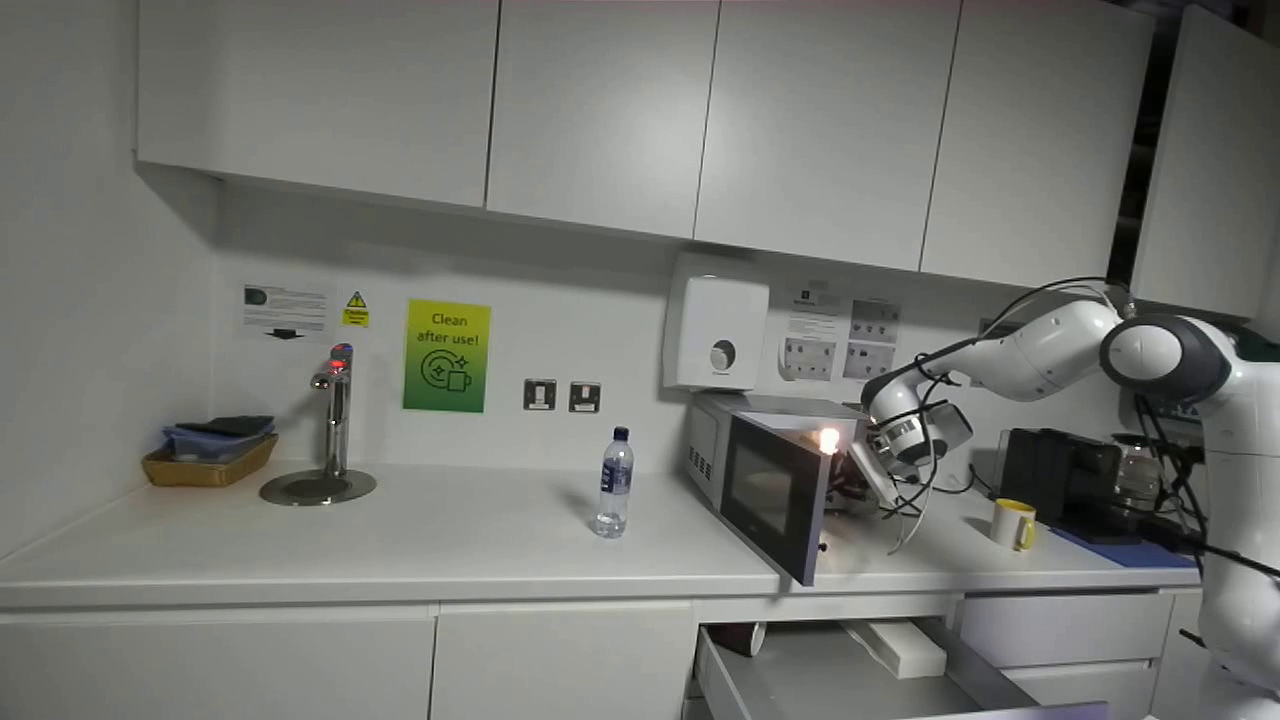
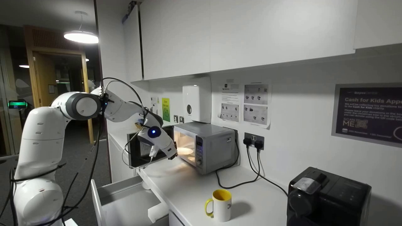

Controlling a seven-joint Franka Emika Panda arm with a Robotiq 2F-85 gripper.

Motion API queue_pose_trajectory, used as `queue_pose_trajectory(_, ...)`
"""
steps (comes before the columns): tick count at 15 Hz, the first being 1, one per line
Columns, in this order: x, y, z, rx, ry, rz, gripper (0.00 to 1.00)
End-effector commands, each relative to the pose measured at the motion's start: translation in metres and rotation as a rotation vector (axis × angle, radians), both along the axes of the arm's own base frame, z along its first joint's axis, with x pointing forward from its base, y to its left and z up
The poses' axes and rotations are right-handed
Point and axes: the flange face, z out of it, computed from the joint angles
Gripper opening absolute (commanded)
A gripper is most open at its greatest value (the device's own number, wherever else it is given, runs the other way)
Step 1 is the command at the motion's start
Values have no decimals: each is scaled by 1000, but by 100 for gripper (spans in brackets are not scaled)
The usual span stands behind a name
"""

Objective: Move the white plate into the microwave

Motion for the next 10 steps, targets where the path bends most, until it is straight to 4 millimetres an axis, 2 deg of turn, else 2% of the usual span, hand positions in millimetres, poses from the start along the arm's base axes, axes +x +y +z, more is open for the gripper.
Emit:
queue_pose_trajectory(1, 6, 3, 19, -5, -56, -53, 1)
queue_pose_trajectory(10, 14, 6, 31, 29, -108, -165, 1)
